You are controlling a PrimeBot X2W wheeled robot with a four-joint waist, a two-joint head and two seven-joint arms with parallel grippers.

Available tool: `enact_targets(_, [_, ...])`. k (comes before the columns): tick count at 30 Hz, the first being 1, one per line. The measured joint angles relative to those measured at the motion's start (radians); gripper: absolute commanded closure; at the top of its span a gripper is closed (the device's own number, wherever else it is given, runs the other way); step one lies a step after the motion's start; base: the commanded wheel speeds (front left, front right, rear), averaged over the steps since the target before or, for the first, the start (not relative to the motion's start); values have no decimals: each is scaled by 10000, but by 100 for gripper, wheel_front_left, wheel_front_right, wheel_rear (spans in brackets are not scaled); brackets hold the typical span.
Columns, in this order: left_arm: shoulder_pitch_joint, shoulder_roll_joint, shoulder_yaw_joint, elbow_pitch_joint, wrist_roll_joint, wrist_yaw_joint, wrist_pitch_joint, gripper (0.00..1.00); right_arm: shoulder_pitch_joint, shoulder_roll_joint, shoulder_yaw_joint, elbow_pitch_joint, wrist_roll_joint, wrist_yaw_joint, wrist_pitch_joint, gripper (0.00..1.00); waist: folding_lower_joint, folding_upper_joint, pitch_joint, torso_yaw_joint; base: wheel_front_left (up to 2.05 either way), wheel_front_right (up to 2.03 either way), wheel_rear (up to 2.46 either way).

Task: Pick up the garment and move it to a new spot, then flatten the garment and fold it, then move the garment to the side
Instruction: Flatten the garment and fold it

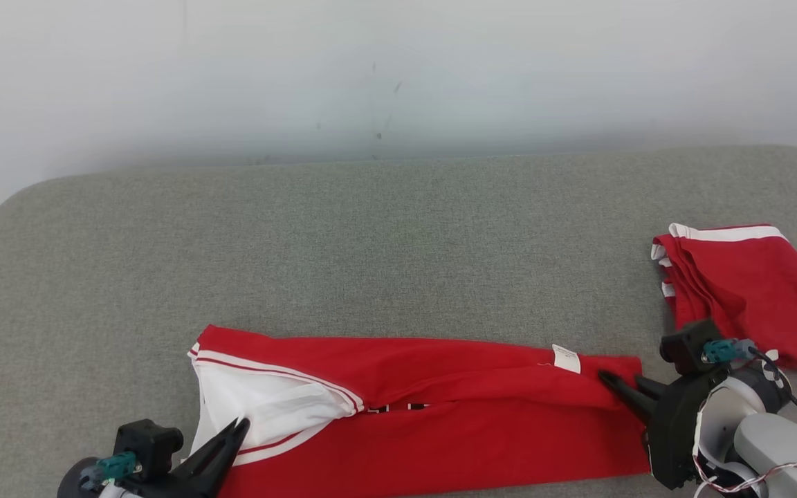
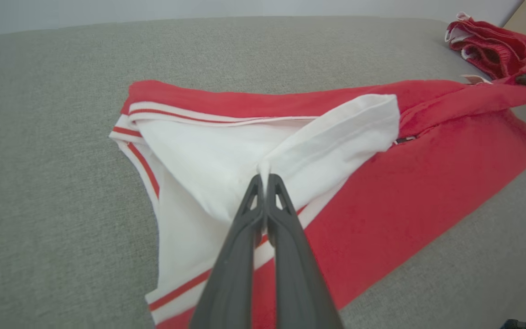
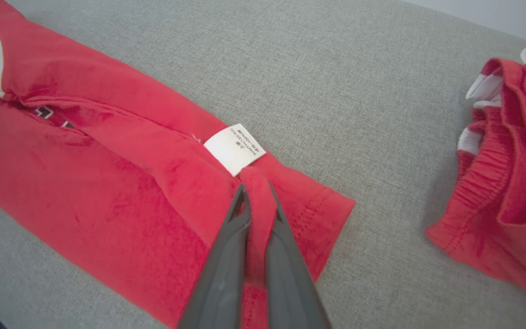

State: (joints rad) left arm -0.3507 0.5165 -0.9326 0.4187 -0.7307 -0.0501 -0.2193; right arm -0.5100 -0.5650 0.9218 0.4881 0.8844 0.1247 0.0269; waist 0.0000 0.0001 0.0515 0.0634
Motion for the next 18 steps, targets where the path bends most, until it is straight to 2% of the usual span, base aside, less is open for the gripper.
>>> enact_targets(2, [24,-104,21,165,-159,-29,4,100,95,2,29,31,79,0,10,100,0,0,2,-10,0,0,0])
enact_targets(3, [37,-130,8,221,-255,-29,6,100,121,2,59,90,127,0,15,93,0,0,2,-13,0,0,0])
enact_targets(4, [46,-163,12,276,-305,-31,48,100,123,4,63,165,132,0,44,49,0,0,2,-15,0,0,0])
enact_targets(5, [51,-203,23,357,-364,-31,96,100,121,4,48,236,132,0,54,0,0,0,1,-15,0,0,0])
enact_targets(8, [105,-286,-36,640,-401,-36,286,100,121,12,-36,328,238,0,52,0,0,0,-11,-9,0,0,0])
enact_targets(9, [146,-303,-27,706,-424,-42,301,70,122,13,-61,330,242,0,21,0,0,0,-19,-7,0,0,0])
enact_targets(10, [179,-332,13,763,-522,-42,301,18,122,17,-105,328,286,0,-25,0,0,0,-28,-4,0,0,0])
enact_targets(11, [179,-360,21,823,-550,-42,309,0,123,35,-182,341,372,0,-94,0,0,0,-43,1,0,0,0])
enact_targets(18, [207,-481,88,836,-564,-21,257,0,615,6,-612,364,941,0,-577,0,0,0,-258,76,0,0,0])
